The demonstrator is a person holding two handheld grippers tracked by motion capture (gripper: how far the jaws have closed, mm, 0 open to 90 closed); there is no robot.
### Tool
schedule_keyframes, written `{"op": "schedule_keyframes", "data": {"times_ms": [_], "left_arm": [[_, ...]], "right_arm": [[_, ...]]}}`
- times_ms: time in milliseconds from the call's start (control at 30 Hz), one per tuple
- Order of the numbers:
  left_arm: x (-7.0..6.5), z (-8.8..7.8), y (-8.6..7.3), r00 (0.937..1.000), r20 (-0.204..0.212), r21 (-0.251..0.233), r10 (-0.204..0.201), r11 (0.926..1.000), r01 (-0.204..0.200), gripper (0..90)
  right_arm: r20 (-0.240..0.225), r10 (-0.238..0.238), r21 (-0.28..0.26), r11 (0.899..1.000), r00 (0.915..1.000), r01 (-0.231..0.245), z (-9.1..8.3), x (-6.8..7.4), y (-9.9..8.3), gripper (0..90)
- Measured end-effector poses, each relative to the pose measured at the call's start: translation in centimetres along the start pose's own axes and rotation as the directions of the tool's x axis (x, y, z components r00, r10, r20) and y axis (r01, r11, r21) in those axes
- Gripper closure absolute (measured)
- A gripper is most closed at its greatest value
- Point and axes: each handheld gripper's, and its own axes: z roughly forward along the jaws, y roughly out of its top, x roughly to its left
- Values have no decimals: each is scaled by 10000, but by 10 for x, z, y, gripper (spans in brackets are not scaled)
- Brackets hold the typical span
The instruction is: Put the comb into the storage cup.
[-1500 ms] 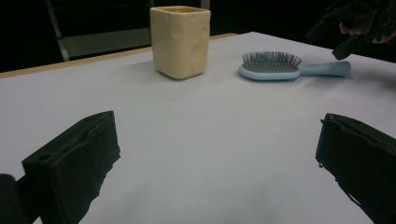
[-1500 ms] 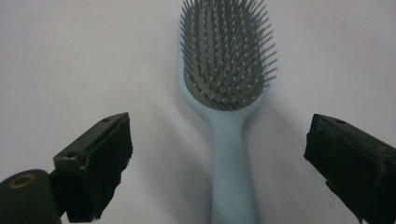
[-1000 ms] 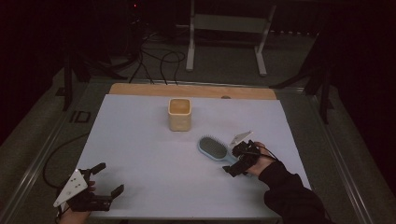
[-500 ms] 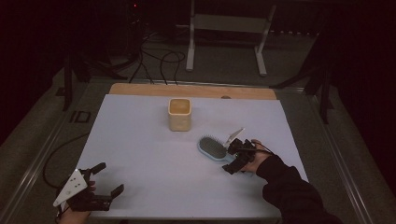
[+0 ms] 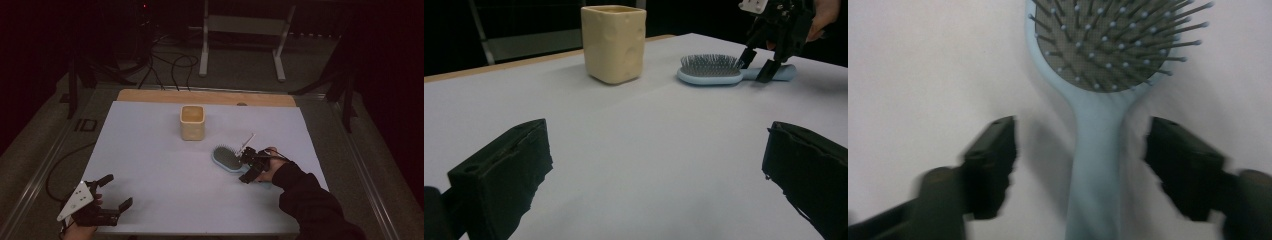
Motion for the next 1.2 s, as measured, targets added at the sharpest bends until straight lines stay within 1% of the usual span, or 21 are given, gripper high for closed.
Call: {"op": "schedule_keyframes", "data": {"times_ms": [67,100,133,200,267,300,433,467,500,567,600,667,700,800,833,867,933,967,1000,1033,1200], "left_arm": [[0,0,0,10000,14,20,-18,10000,18,0],[0,0,0,10000,11,55,-24,10000,24,0],[0,0,0,10000,-3,31,-23,10000,23,0],[0,0,0,10000,1,-9,-6,10000,6,0],[0,0,-1,10000,14,52,-27,10000,27,0],[0,0,-1,10000,15,48,-42,10000,42,0],[0,0,-1,10000,19,36,-40,10000,40,0],[1,0,-1,10000,30,68,-44,10000,43,0],[0,0,-1,10000,33,45,-69,10000,69,0],[0,0,0,10000,32,16,-38,10000,38,0],[0,0,-1,10000,45,36,-44,10000,44,0],[1,0,-1,10000,52,78,-42,10000,41,0],[0,0,-1,10000,59,61,-34,10000,34,0],[1,1,-1,10000,62,74,-41,10000,41,0],[1,1,-1,10000,65,91,-59,9999,58,0],[0,1,-1,10000,81,72,-18,10000,18,0],[0,1,-1,10000,87,69,-14,10000,14,0],[1,1,-1,10000,91,93,-24,10000,23,0],[1,1,-1,9999,88,95,-57,9999,57,0],[1,1,-1,9999,86,98,-57,9999,56,0],[1,1,-1,9999,99,100,-84,9999,83,0]], "right_arm": [[-12,29,97,9999,10000,-29,0,0,1,336],[61,-42,133,9999,10000,41,1,-1,2,353],[53,47,205,9998,10000,-48,0,-1,4,391],[86,-3,281,9996,10000,0,0,-2,6,402],[139,103,543,9985,9999,-111,0,-2,10,448],[139,103,543,9985,9999,-111,0,-2,10,448],[290,162,831,9964,9994,-186,2,-3,14,505],[225,120,883,9960,9997,-139,2,-3,15,516],[222,189,921,9955,9996,-209,3,-4,16,531],[221,155,987,9950,9996,-176,4,-4,16,531],[328,256,1136,9931,9991,-292,5,-4,18,540],[439,157,1189,9927,9989,-208,6,-4,18,553],[519,237,1201,9923,9984,-298,6,-3,19,578],[486,179,1266,9917,9987,-239,6,-3,20,605],[513,54,1466,9891,9987,-129,8,-3,21,634],[473,70,1445,9894,9989,-138,9,-2,21,644],[487,118,1490,9887,9987,-189,9,-1,22,647],[367,-98,1602,9871,9993,38,9,-3,23,650],[367,-98,1602,9871,9993,38,9,-3,23,650],[395,12,1650,9863,9992,-77,10,-3,24,651],[346,48,1736,9848,9994,-108,10,-4,24,660]]}}
